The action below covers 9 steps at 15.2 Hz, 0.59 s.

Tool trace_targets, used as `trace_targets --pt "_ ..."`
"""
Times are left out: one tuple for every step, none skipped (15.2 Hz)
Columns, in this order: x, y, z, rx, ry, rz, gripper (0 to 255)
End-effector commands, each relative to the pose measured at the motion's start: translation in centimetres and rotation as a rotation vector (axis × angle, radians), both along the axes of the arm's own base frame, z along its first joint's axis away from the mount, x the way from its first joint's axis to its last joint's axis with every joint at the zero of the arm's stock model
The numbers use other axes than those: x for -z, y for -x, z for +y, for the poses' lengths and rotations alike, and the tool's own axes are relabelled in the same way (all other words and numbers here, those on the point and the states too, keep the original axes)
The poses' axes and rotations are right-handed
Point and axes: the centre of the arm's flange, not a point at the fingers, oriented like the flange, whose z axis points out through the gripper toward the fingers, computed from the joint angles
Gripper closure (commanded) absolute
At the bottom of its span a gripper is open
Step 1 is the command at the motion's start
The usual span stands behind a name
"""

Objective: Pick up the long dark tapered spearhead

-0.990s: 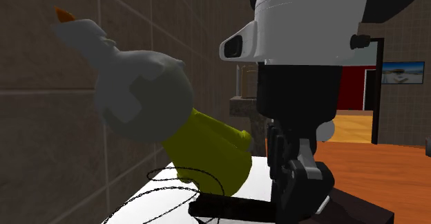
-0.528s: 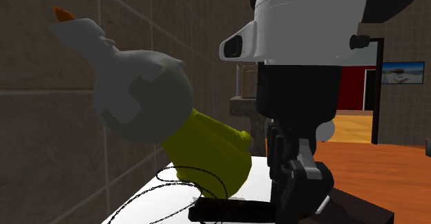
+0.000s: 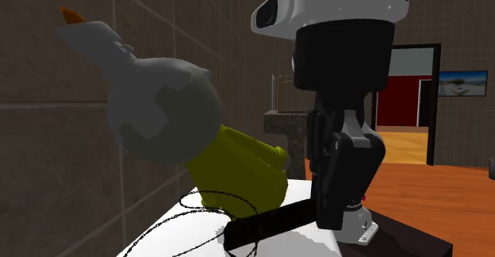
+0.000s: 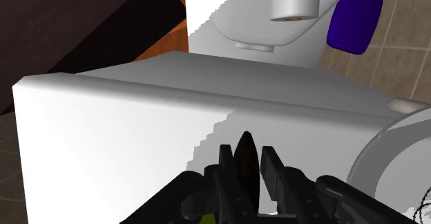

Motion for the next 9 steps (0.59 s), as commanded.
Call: trace_targets --pt "-1.0 0.1 0.0 0.0 0.0 0.0 255" --pt "-1.5 0.1 0.0 0.0 0.0 0.0 255" --pt "-2.0 0.1 0.0 0.0 0.0 0.0 255" --pt "-2.6 0.1 0.0 0.0 0.0 0.0 255" --pt "-3.1 0.1 0.0 0.0 0.0 0.0 255" --pt "-3.6 0.1 0.0 0.0 0.0 0.0 255" --pt "-4.1 0.1 0.0 0.0 0.0 0.0 255" --pt "-4.2 0.1 0.0 0.0 0.0 0.0 255" --pt "-4.2 0.1 0.0 0.0 0.0 0.0 255"
